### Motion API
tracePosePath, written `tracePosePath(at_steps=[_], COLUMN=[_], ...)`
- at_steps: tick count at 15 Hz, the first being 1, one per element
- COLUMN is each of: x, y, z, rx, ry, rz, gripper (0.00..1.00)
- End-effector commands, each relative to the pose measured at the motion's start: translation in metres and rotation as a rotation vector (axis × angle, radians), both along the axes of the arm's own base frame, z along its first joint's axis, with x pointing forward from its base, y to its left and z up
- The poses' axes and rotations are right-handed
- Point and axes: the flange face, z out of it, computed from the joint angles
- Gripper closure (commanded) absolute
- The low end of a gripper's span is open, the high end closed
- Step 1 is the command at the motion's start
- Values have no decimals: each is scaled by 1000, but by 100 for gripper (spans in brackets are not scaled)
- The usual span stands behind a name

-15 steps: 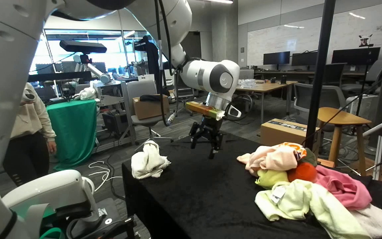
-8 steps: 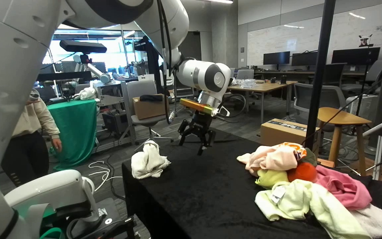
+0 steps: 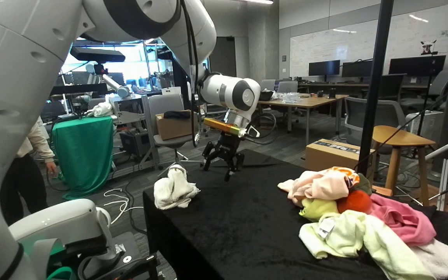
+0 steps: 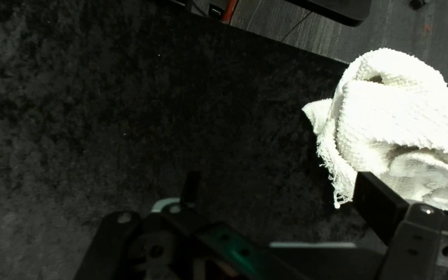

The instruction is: Pile the rope, radish, t-shirts and towels together on the table

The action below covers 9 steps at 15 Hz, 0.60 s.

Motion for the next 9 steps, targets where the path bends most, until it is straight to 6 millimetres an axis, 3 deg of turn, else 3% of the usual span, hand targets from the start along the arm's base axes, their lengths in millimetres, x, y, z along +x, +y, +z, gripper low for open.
tracePosePath(at_steps=[1,9], x=[-12,-31], y=[13,43], z=[-6,-34], rx=[14,70], ry=[6,66], rz=[-10,-50], gripper=[0,0])
